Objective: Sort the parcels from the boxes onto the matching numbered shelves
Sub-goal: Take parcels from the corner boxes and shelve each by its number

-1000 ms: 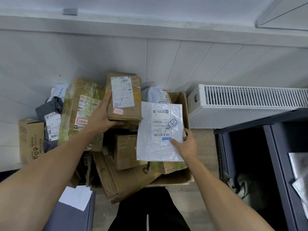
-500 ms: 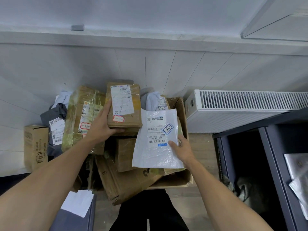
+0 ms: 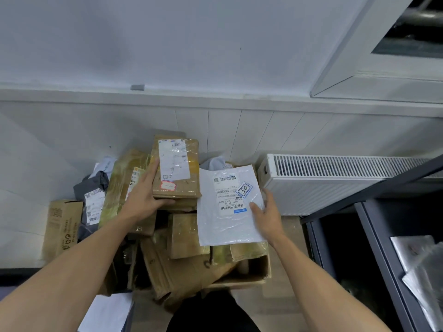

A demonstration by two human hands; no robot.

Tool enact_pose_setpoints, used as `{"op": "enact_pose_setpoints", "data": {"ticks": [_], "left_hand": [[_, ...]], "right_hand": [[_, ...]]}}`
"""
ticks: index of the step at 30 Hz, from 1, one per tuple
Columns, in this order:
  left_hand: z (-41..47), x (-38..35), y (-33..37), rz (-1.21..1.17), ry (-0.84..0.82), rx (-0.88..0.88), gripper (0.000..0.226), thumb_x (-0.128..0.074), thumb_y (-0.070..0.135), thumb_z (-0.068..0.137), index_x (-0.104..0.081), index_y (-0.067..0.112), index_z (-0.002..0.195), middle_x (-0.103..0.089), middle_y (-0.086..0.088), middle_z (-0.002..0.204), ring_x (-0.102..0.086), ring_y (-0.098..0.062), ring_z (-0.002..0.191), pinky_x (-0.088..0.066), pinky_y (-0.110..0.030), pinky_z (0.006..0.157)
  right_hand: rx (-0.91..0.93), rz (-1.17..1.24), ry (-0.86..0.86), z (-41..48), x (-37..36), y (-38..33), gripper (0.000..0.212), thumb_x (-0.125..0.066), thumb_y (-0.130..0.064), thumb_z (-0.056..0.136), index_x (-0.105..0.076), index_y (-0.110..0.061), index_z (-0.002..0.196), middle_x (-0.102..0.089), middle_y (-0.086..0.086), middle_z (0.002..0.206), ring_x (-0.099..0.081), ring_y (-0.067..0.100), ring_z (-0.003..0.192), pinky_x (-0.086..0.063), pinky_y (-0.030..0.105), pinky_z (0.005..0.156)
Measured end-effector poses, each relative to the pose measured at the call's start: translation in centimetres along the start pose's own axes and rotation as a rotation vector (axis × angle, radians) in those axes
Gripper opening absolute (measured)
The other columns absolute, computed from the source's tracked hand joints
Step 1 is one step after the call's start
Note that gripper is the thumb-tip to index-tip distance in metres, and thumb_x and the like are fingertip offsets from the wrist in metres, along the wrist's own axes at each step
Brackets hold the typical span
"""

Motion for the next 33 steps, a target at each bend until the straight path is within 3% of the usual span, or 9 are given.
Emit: {"op": "enact_pose_setpoints", "data": {"ticks": [3,6,10,16,20,24,27,31,33], "left_hand": [[-0.7,1.9,0.7,0.021,0.013,-0.025,0.130,-0.091,0.038,0.066,0.002,0.041,0.158,-0.028,0.001,0.161,-0.031,-0.023,0.145,-0.029,-0.048,0.118],[-1.2,3.6,1.6,0.026,0.039,-0.035,0.132,-0.092,0.039,0.065,0.002,0.042,0.157,-0.026,0.002,0.163,-0.030,-0.022,0.146,-0.027,-0.050,0.119],[-1.7,5.5,2.6,0.005,0.066,-0.063,0.132,-0.092,0.042,0.063,0.001,0.041,0.158,-0.028,0.003,0.162,-0.029,-0.020,0.147,-0.027,-0.053,0.119],[-3.0,7.4,4.0,0.000,0.118,-0.068,0.133,-0.087,0.058,0.060,0.005,0.048,0.155,-0.029,0.004,0.162,-0.031,-0.023,0.146,-0.030,-0.059,0.116],[-4.5,7.6,5.8,0.021,0.146,-0.057,0.131,-0.087,0.053,0.063,0.006,0.049,0.155,-0.028,0.001,0.161,-0.031,-0.025,0.146,-0.031,-0.058,0.115],[-6.6,6.8,7.4,0.034,0.204,-0.037,0.132,-0.090,0.047,0.065,0.006,0.048,0.155,-0.030,0.002,0.160,-0.033,-0.024,0.145,-0.033,-0.056,0.115],[-9.0,5.7,9.0,0.048,0.252,-0.024,0.132,-0.090,0.044,0.065,0.005,0.044,0.157,-0.025,0.006,0.163,-0.029,-0.020,0.147,-0.030,-0.052,0.118],[-13.1,4.3,11.2,0.080,0.321,0.013,0.130,-0.090,0.040,0.067,0.004,0.044,0.157,-0.025,0.008,0.163,-0.028,-0.017,0.147,-0.030,-0.047,0.118],[-15.4,3.8,12.0,0.091,0.358,0.029,0.130,-0.090,0.043,0.066,0.003,0.044,0.157,-0.027,0.007,0.162,-0.029,-0.019,0.147,-0.030,-0.051,0.117]], "right_hand": [[0.106,-0.022,0.005,-0.4,0.5,-2.1,0.049,-0.056,-0.014,0.100,-0.042,-0.032,0.144,-0.054,-0.009,0.139,-0.054,0.013,0.121,-0.047,0.033,0.102],[0.142,-0.011,0.006,-1.2,0.8,-4.2,0.032,-0.053,-0.011,0.102,-0.054,-0.026,0.130,-0.054,-0.007,0.135,-0.054,0.005,0.111,-0.044,0.020,0.096],[0.185,0.030,0.007,-2.0,1.0,-6.1,0.028,-0.054,-0.014,0.101,-0.056,-0.031,0.123,-0.060,-0.004,0.130,-0.062,0.018,0.113,-0.054,0.042,0.099],[0.273,0.085,-0.017,-2.7,2.3,-8.6,0.028,-0.054,-0.009,0.101,-0.057,-0.023,0.124,-0.058,-0.005,0.128,-0.064,0.015,0.111,-0.055,0.028,0.093],[0.338,0.092,-0.046,-2.5,3.4,-9.2,0.028,-0.057,-0.009,0.100,-0.058,-0.025,0.123,-0.058,-0.005,0.132,-0.058,0.012,0.117,-0.048,0.023,0.097],[0.385,0.087,-0.084,-1.9,5.2,-9.1,0.032,-0.061,-0.009,0.097,-0.061,-0.036,0.115,-0.060,-0.008,0.128,-0.060,0.015,0.118,-0.050,0.043,0.105],[0.413,0.094,-0.142,-1.7,6.6,-8.6,0.036,-0.063,-0.011,0.095,-0.062,-0.045,0.108,-0.061,-0.009,0.126,-0.061,0.018,0.119,-0.050,0.049,0.104],[0.420,0.117,-0.246,-2.3,8.4,-8.1,0.034,-0.063,-0.010,0.095,-0.063,-0.040,0.110,-0.060,-0.006,0.128,-0.061,0.015,0.117,-0.054,0.043,0.099],[0.427,0.130,-0.309,-2.9,8.8,-8.0,0.031,-0.062,-0.006,0.096,-0.063,-0.033,0.113,-0.060,-0.004,0.128,-0.061,0.013,0.115,-0.056,0.032,0.091]]}}
Point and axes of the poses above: each hand's wrist, its own z-axis towards the middle knuckle, its own x-axis out of the back of the hand, y = z × x, the point moved 1 cm from there along z, towards the middle knuckle
